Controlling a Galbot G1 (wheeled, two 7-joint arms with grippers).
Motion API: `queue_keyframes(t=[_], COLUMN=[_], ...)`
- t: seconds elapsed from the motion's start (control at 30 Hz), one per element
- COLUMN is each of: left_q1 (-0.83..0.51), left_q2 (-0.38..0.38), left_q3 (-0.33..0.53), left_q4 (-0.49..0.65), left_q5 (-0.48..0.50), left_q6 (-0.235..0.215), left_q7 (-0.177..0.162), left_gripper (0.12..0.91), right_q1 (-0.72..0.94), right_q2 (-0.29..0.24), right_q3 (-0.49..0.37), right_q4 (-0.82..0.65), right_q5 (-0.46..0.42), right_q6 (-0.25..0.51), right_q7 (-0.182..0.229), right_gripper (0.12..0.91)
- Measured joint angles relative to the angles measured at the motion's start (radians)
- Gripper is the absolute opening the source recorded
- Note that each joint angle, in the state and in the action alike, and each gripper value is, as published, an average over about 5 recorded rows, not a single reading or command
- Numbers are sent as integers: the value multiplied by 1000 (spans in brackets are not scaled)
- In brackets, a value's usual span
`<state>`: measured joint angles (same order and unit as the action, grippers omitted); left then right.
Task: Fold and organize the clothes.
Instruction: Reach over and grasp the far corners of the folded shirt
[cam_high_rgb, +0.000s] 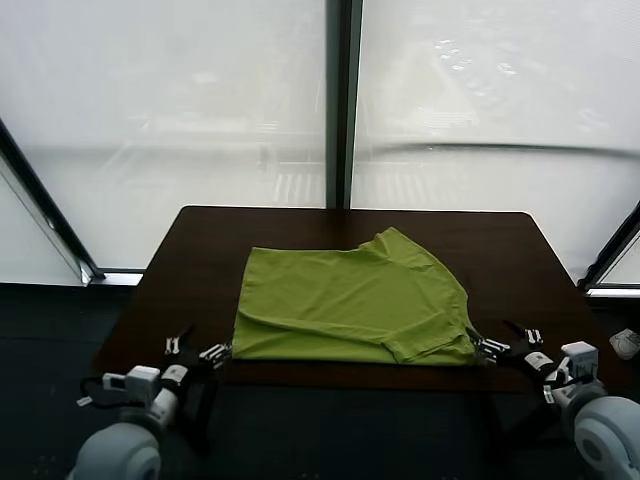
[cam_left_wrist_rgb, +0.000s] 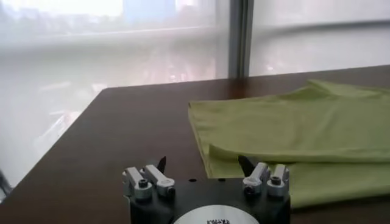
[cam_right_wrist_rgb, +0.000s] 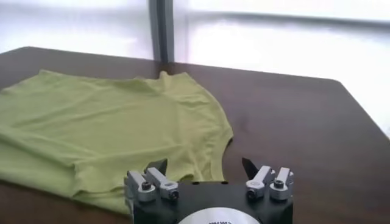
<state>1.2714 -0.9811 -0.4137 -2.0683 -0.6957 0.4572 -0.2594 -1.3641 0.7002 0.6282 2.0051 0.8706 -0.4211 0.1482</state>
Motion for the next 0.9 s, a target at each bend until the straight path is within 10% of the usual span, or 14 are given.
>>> queue_keyframes(t=[0.37,0.9], left_q1=[-451,-720], left_q2=[-22,-86], left_q3=[188,337], left_q4=[337,734], left_q5=[-197,-131], left_q6=[105,99], left_q7=[-15,119], left_gripper=[907,907], right_q1=[563,909], right_q2=[141,327], right_q3=[-331,-569], right_q4=[-359,-780], right_q5=[-14,-111], right_q6=[-123,-116], right_q7=[49,-95], right_gripper=[907,907])
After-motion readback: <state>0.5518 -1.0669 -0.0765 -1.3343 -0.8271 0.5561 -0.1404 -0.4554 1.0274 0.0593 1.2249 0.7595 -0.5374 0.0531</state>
